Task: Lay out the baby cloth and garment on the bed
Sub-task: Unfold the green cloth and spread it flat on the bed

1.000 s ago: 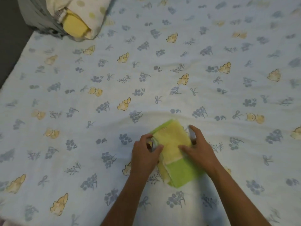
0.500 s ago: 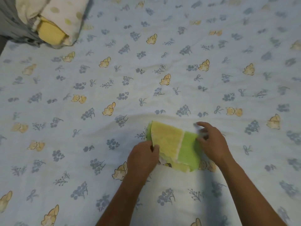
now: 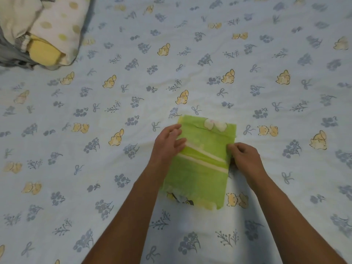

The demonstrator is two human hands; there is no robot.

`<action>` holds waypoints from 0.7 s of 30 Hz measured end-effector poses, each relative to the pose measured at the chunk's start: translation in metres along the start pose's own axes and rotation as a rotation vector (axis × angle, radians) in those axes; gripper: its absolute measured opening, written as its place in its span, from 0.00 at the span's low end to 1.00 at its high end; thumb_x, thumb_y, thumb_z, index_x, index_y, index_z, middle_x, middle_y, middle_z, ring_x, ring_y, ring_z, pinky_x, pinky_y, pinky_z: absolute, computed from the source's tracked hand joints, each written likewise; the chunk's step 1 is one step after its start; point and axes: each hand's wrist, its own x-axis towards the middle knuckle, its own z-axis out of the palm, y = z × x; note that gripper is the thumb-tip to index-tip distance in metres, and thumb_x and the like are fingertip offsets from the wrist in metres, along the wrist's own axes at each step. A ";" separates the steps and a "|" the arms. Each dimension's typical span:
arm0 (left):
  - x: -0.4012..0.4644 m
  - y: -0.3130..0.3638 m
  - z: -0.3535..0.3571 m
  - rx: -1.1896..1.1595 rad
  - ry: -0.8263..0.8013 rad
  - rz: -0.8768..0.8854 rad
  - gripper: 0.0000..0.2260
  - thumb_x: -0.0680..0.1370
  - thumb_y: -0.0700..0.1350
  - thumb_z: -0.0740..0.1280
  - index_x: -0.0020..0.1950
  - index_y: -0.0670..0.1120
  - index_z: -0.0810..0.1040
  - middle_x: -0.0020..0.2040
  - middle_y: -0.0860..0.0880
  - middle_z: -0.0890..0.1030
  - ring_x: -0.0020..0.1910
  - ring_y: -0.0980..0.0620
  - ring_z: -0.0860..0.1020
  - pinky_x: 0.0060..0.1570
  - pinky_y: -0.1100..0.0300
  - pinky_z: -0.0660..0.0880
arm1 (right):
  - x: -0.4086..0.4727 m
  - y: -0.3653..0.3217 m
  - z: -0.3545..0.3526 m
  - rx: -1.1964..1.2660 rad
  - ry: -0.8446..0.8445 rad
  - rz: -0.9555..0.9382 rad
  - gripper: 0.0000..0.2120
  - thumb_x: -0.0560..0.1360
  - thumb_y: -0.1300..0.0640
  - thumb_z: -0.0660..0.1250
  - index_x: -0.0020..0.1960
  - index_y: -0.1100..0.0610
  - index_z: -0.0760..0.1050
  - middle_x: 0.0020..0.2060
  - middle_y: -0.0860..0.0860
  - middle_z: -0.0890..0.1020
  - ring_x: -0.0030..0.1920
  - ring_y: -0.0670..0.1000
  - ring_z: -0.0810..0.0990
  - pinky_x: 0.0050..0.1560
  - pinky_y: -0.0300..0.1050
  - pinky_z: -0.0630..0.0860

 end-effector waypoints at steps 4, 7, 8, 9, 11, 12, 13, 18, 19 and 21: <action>-0.008 -0.027 -0.014 0.815 0.063 0.316 0.18 0.75 0.42 0.67 0.62 0.57 0.78 0.62 0.55 0.76 0.62 0.54 0.73 0.65 0.51 0.71 | 0.002 0.002 -0.002 -0.097 0.086 -0.025 0.11 0.75 0.48 0.66 0.55 0.51 0.75 0.44 0.51 0.83 0.43 0.52 0.82 0.44 0.51 0.79; -0.013 -0.046 -0.022 0.995 -0.036 0.294 0.25 0.72 0.48 0.73 0.67 0.61 0.73 0.66 0.54 0.70 0.64 0.51 0.66 0.66 0.54 0.66 | -0.019 0.015 -0.002 -0.257 0.101 -0.255 0.15 0.73 0.50 0.70 0.57 0.45 0.69 0.47 0.44 0.78 0.43 0.45 0.80 0.40 0.44 0.76; -0.012 -0.047 -0.024 1.007 -0.054 0.269 0.26 0.71 0.49 0.74 0.67 0.63 0.73 0.62 0.55 0.70 0.61 0.52 0.67 0.63 0.56 0.67 | -0.026 0.018 -0.001 -0.324 0.075 -0.335 0.17 0.72 0.49 0.70 0.58 0.44 0.69 0.49 0.44 0.76 0.45 0.45 0.78 0.43 0.44 0.77; -0.011 -0.047 -0.024 1.036 -0.052 0.262 0.25 0.70 0.50 0.74 0.65 0.62 0.74 0.56 0.55 0.70 0.57 0.52 0.68 0.60 0.57 0.69 | -0.030 0.019 0.001 -0.380 0.017 -0.384 0.18 0.72 0.47 0.70 0.60 0.44 0.70 0.51 0.43 0.75 0.48 0.45 0.77 0.47 0.44 0.77; -0.011 -0.045 -0.022 1.194 -0.005 0.321 0.16 0.69 0.53 0.74 0.56 0.58 0.78 0.47 0.55 0.70 0.51 0.51 0.68 0.52 0.55 0.67 | -0.031 0.018 0.005 -0.436 -0.119 -0.374 0.20 0.73 0.45 0.70 0.63 0.45 0.72 0.52 0.45 0.76 0.51 0.47 0.75 0.52 0.46 0.76; -0.014 -0.044 -0.022 1.238 0.007 0.329 0.13 0.69 0.55 0.74 0.52 0.58 0.79 0.45 0.55 0.70 0.50 0.51 0.68 0.49 0.55 0.64 | -0.030 0.017 0.005 -0.392 -0.137 -0.317 0.18 0.73 0.45 0.70 0.62 0.46 0.74 0.51 0.46 0.77 0.50 0.48 0.76 0.52 0.47 0.77; -0.017 -0.044 -0.022 1.215 -0.002 0.300 0.10 0.69 0.56 0.73 0.49 0.58 0.79 0.45 0.55 0.71 0.50 0.51 0.67 0.48 0.55 0.62 | -0.028 0.015 0.004 -0.295 -0.100 -0.252 0.15 0.73 0.46 0.69 0.59 0.48 0.76 0.49 0.48 0.78 0.49 0.49 0.78 0.50 0.48 0.78; -0.049 -0.039 -0.049 0.892 -0.249 0.061 0.09 0.67 0.54 0.77 0.41 0.61 0.78 0.54 0.55 0.73 0.53 0.56 0.73 0.44 0.69 0.68 | -0.016 0.008 0.003 -0.066 -0.006 -0.026 0.07 0.72 0.54 0.72 0.50 0.49 0.83 0.45 0.51 0.81 0.46 0.52 0.80 0.46 0.46 0.76; -0.058 -0.039 -0.055 0.894 -0.293 0.037 0.10 0.65 0.54 0.78 0.41 0.61 0.79 0.55 0.57 0.73 0.54 0.59 0.73 0.45 0.73 0.68 | -0.015 0.004 0.005 -0.046 -0.045 -0.004 0.09 0.71 0.56 0.73 0.50 0.47 0.83 0.42 0.50 0.80 0.43 0.52 0.80 0.43 0.45 0.76; -0.077 -0.043 -0.062 0.939 -0.342 0.031 0.12 0.62 0.56 0.79 0.40 0.62 0.80 0.57 0.62 0.72 0.56 0.63 0.71 0.48 0.75 0.66 | -0.010 0.000 0.009 -0.047 -0.097 0.000 0.13 0.72 0.61 0.72 0.52 0.47 0.83 0.38 0.49 0.79 0.34 0.49 0.77 0.36 0.43 0.76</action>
